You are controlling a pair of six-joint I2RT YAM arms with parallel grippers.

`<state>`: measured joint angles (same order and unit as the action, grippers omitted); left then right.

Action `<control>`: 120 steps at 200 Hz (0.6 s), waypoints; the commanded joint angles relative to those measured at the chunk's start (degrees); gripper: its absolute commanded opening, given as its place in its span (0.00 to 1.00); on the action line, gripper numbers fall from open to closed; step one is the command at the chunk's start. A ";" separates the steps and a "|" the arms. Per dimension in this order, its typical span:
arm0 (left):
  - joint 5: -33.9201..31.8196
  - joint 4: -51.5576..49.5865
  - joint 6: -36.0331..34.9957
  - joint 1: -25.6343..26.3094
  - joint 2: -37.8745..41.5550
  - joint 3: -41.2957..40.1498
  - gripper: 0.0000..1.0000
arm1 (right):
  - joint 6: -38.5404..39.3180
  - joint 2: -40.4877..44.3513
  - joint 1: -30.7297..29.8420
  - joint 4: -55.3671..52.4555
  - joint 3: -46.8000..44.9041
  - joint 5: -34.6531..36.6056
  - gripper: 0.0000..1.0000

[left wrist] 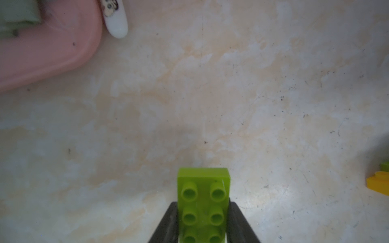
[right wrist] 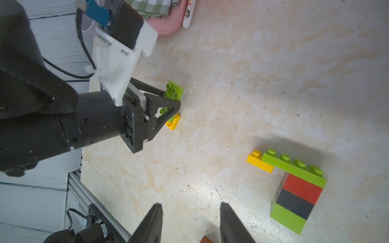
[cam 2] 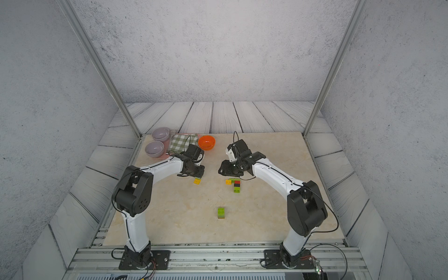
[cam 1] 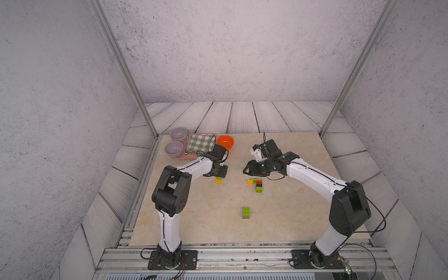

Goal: Assemble the letter r with lego
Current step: Assemble the lego brick with the lego brick.

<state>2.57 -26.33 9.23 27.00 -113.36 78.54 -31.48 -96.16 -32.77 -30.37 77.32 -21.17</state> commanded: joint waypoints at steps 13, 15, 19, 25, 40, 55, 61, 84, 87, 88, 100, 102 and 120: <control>-1.08 0.29 -1.26 -0.37 -1.82 1.07 0.00 | 0.28 0.23 0.09 0.19 -1.01 -1.11 0.48; -1.14 0.33 -1.33 -0.37 -1.90 1.08 0.00 | 0.31 0.31 0.13 0.15 -1.02 -1.14 0.48; -1.16 0.29 -1.34 -0.37 -2.02 1.09 0.00 | 0.23 0.27 0.13 0.13 -1.11 -1.15 0.48; -1.53 0.30 -1.40 -0.37 -2.19 0.96 0.00 | 0.20 0.49 0.10 0.08 -1.21 -1.03 0.48; -1.75 0.66 -1.58 -0.37 -2.46 0.65 0.00 | 0.20 0.77 0.08 0.18 -1.55 -1.24 0.48; -1.58 0.66 -1.43 -0.37 -2.66 0.41 0.00 | 0.18 1.06 0.08 0.20 -1.91 -1.41 0.48; -1.56 0.80 -1.28 -0.37 -2.61 0.21 0.00 | 0.14 1.21 0.08 0.23 -2.08 -1.41 0.48; -0.98 1.72 -1.00 -0.37 -2.23 -0.97 0.00 | 0.19 1.81 0.08 0.27 -2.61 -1.07 0.48; -0.86 1.87 -1.05 -0.32 -2.22 -1.06 0.00 | 0.13 1.89 0.08 0.23 -2.69 -1.15 0.48; -0.79 1.88 -1.01 -0.35 -2.22 -1.09 0.00 | 0.12 1.92 0.08 0.27 -2.74 -1.11 0.48; -0.46 2.28 -1.10 -0.28 -2.32 -1.56 0.00 | 0.08 2.05 0.08 0.33 -3.01 -1.12 0.48; -0.39 2.30 -1.16 -0.29 -2.37 -1.62 0.00 | 0.10 2.12 0.08 0.32 -3.04 -1.13 0.48; -0.63 2.58 -1.50 -0.27 -2.43 -2.46 0.00 | 0.08 2.34 0.06 0.41 -3.46 -1.13 0.48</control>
<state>1.80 -23.59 8.54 27.00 -114.61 78.06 -31.51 -96.09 -32.77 -29.80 74.70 -22.00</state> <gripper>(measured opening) 0.361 0.479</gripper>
